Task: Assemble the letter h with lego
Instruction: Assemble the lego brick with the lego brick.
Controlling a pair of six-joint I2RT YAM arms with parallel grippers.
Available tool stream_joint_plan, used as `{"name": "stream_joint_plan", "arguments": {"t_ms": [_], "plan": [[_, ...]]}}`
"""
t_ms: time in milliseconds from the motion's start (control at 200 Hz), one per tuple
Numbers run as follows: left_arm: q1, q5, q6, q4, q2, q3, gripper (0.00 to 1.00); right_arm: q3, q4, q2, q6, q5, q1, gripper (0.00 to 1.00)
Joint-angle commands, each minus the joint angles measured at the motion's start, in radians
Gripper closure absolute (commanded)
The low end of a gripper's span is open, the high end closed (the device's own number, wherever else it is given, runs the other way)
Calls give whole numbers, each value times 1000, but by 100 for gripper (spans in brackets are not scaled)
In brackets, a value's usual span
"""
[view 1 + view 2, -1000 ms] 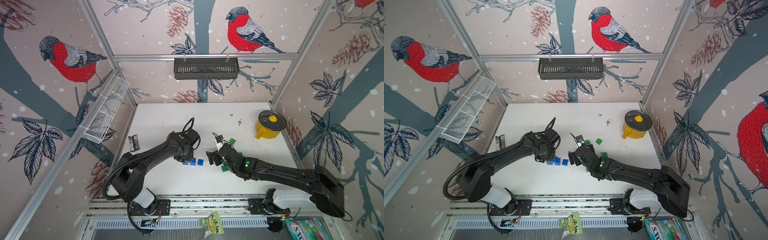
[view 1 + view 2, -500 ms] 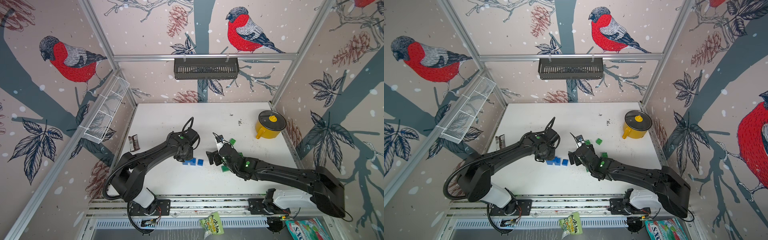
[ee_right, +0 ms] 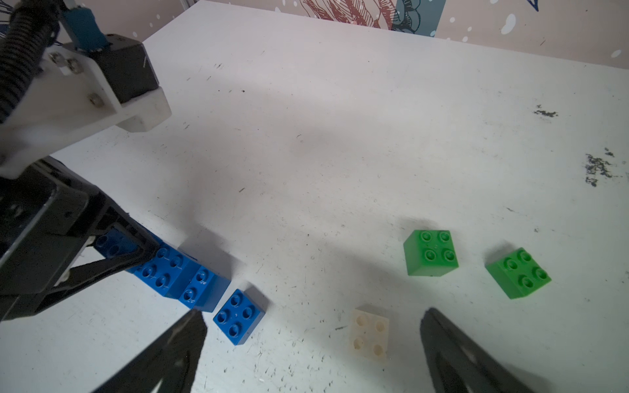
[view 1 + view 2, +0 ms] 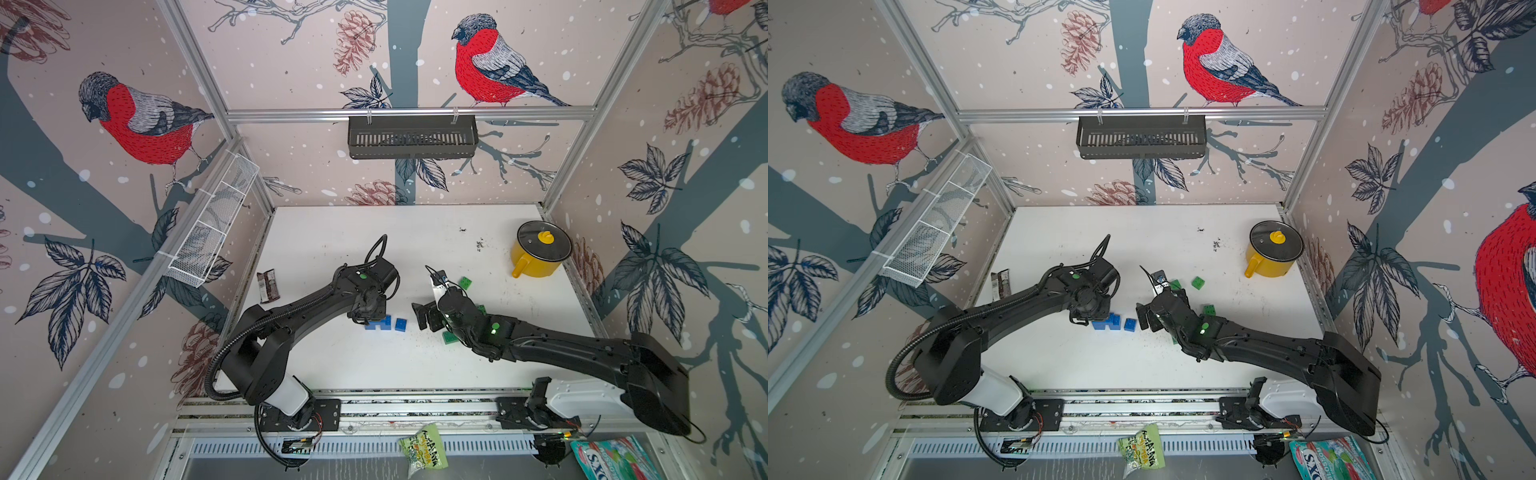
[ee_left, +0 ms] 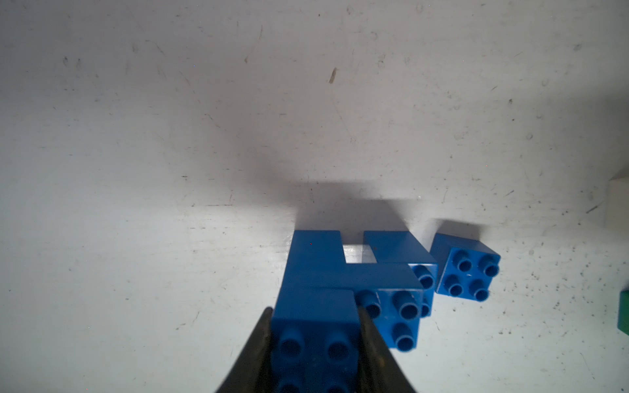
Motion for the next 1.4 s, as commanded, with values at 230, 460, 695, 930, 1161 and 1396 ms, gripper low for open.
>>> {"name": "stream_joint_plan", "arguments": {"t_ms": [230, 460, 695, 930, 1161, 1396], "plan": [[2, 6, -34, -8, -18, -18, 68, 4, 9, -2, 5, 7, 4, 1], [1, 4, -42, -15, -29, -1, 68, 5, 10, -5, 5, 10, 4, 1], [1, -13, -46, -16, -39, 19, 68, 5, 10, -3, 4, 11, 3, 0], [2, -14, -50, -18, -41, 8, 67, 4, 10, 0, 3, 10, 4, 1], [1, 5, -57, 5, -45, -27, 67, 4, 12, 1, 4, 8, 5, 0], [1, 8, -55, 5, -40, -27, 67, 6, 12, 5, 3, 8, 6, 1]]}}
